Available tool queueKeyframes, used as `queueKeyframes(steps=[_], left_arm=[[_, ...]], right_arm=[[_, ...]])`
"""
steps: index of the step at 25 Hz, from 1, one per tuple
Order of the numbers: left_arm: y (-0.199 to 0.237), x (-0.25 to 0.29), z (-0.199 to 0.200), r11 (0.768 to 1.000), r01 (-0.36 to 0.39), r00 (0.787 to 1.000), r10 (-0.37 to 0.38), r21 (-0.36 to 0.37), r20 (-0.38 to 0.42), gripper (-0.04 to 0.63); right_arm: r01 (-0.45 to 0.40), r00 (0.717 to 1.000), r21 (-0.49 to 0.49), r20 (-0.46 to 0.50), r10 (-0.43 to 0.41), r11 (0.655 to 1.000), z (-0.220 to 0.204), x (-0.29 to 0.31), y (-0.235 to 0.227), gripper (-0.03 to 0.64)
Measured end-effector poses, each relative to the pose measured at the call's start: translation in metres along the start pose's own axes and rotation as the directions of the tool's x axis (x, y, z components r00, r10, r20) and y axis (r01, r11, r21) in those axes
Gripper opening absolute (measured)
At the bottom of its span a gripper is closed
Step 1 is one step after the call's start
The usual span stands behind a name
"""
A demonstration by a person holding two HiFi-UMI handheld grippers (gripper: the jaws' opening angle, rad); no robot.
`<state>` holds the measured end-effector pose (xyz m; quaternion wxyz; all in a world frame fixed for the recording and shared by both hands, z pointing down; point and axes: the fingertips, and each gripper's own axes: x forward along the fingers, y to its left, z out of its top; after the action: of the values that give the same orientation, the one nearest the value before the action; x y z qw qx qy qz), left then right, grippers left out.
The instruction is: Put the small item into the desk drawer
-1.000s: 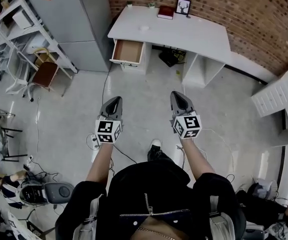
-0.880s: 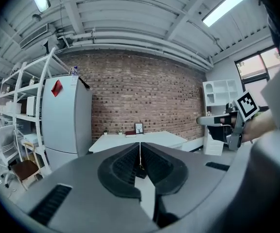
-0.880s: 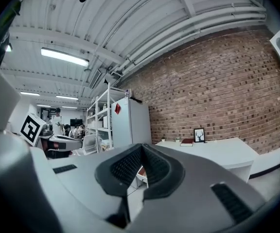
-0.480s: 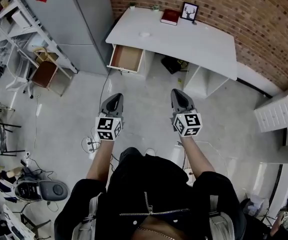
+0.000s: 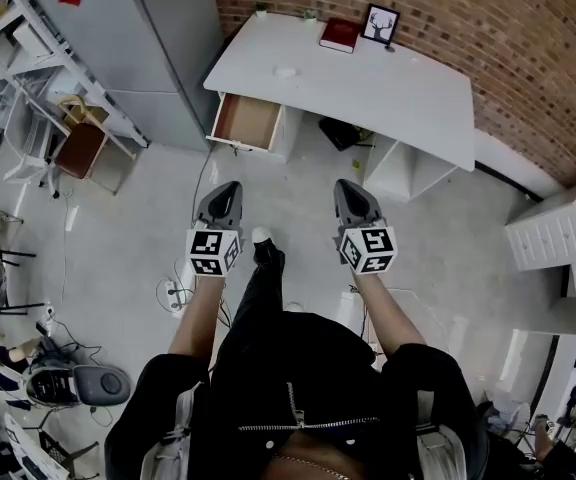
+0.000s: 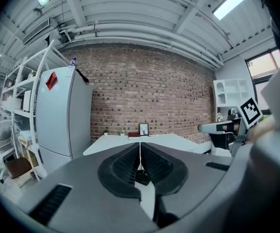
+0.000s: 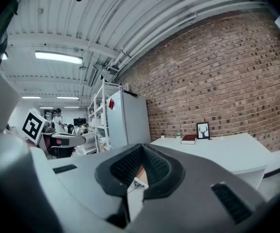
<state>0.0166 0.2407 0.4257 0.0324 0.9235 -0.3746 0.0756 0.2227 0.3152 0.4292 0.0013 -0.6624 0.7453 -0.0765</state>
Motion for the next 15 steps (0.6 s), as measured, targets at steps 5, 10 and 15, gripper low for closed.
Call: queueKeyframes(steps=[5, 10, 15], left_arm=[[0.022, 0.045, -0.002, 1.0, 0.013, 1.0, -0.013, -0.016, 0.007, 0.023], [0.057, 0.106, 0.008, 0.999, 0.031, 0.999, -0.031, -0.022, 0.011, 0.023], [0.11, 0.17, 0.02, 0.998, 0.05, 0.999, -0.051, -0.023, -0.003, 0.023]], right_arm=[[0.009, 1.0, -0.017, -0.013, -0.009, 1.0, 0.001, 0.04, -0.016, 0.008], [0.009, 1.0, -0.034, -0.03, -0.01, 0.999, 0.012, 0.108, -0.037, 0.008], [0.002, 0.999, -0.041, -0.046, -0.004, 0.999, 0.025, 0.195, -0.049, 0.008]])
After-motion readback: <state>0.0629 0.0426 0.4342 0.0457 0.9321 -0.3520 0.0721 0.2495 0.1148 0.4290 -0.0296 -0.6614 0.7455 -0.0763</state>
